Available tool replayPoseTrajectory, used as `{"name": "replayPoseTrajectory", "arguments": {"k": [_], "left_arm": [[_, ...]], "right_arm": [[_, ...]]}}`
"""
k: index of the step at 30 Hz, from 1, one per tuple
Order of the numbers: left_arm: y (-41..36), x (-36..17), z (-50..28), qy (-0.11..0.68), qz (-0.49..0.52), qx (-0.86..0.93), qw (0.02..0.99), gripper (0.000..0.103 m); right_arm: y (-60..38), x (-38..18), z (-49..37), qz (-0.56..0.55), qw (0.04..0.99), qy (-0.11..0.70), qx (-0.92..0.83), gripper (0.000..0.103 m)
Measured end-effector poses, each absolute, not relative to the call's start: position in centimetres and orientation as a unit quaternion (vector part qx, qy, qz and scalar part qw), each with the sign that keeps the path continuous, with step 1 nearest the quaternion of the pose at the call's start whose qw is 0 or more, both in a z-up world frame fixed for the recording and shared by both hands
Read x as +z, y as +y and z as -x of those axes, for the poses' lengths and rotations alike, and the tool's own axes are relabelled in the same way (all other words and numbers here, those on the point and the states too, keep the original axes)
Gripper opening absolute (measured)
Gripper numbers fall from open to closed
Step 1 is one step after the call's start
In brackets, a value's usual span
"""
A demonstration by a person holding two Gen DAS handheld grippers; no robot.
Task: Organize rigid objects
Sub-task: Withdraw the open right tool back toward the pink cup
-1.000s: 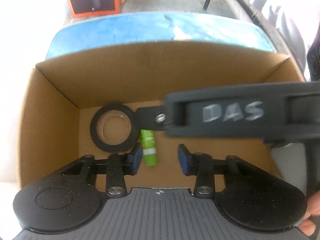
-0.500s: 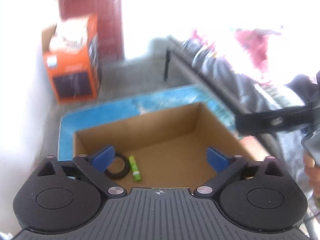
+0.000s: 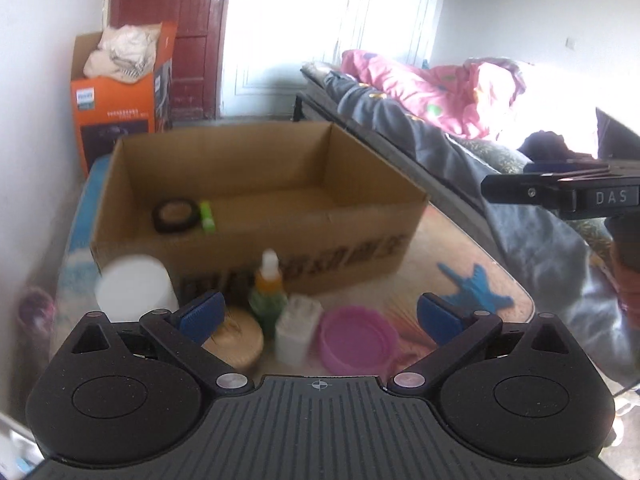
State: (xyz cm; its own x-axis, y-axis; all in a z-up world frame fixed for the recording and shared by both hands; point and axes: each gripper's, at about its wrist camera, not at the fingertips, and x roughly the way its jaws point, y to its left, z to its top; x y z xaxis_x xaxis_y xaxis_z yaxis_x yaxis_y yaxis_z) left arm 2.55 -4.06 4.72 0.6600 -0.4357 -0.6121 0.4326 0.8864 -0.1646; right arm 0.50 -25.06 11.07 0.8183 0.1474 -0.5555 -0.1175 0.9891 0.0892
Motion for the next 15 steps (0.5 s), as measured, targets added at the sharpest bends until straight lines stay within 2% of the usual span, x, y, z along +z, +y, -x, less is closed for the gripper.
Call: {"name": "replayPoseTrajectory", "arguments": {"k": [5, 10, 15], "left_arm": [[-4.7, 2.8, -1.3, 0.352, -0.011, -0.241, 0.904, 0.103], [-3.9, 3.6, -0.8, 0.322, -0.009, -0.262, 0.910, 0.103], [-3.1, 4.1, -0.5, 0.292, 0.016, -0.258, 0.921, 0.103]], "right_arm": [[-24.8, 9.2, 1.3, -0.055, 0.956, 0.286, 0.037, 0.103], [-24.6, 13.3, 2.3, -0.051, 0.974, 0.217, 0.034, 0.103], [-24.3, 15.5, 1.8, -0.130, 0.974, 0.161, 0.087, 0.103]]}}
